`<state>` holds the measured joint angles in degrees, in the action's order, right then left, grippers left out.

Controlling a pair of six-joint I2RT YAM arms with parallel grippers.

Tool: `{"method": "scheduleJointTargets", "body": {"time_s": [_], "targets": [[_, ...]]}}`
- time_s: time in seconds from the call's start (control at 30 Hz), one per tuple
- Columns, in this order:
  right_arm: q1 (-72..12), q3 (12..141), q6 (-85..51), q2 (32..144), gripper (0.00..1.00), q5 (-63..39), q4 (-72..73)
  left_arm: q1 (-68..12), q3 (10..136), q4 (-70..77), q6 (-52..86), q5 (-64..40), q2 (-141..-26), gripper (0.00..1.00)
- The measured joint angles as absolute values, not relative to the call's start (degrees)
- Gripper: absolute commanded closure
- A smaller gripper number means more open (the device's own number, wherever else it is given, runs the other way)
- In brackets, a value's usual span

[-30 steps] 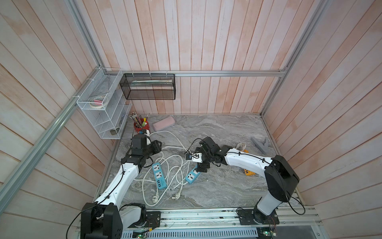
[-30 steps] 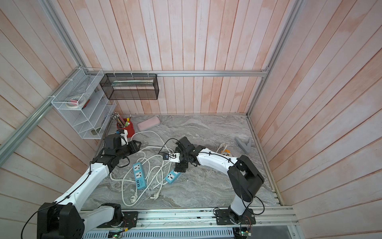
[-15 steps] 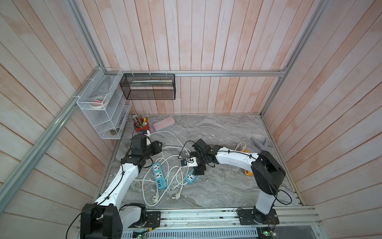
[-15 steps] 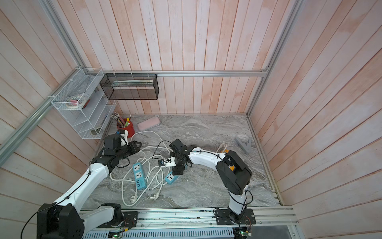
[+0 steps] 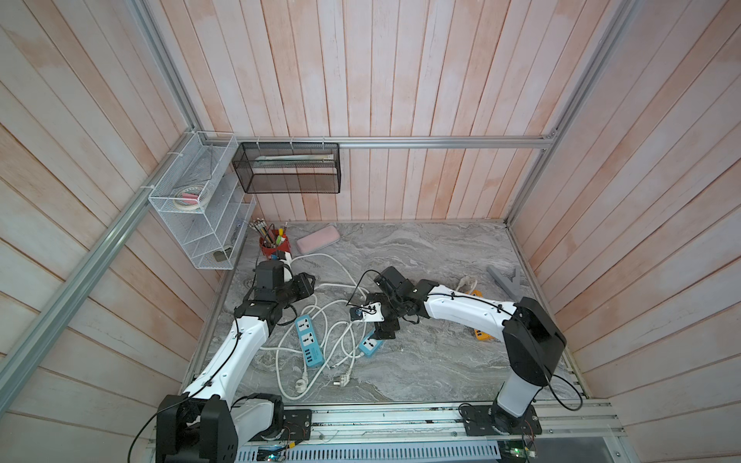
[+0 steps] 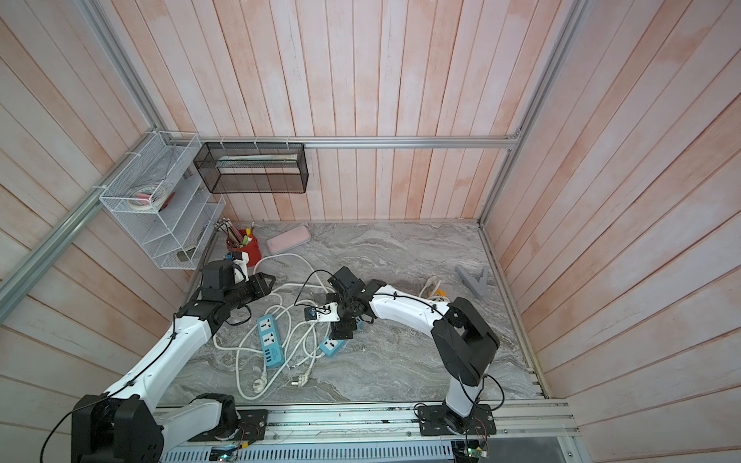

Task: Wrap the cord around the power strip
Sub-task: Pick up the power strip from the center of the board.

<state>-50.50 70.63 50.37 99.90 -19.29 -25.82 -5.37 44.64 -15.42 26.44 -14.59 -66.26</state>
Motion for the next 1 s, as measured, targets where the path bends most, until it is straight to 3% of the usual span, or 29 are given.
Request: {"method": "scheduleJointTargets", "body": {"time_s": [0.37, 1.0], "targets": [[-51.2, 71.2, 51.2, 106.4, 0.07, -20.1, -28.3, -5.3, 44.6, -15.6, 26.6, -14.6, -66.1, 0.51], [-51.3, 71.1, 49.5, 106.1, 0.09, -22.4, -32.3, -5.9, 44.6, -15.5, 27.4, -14.7, -66.0, 0.51]]}}
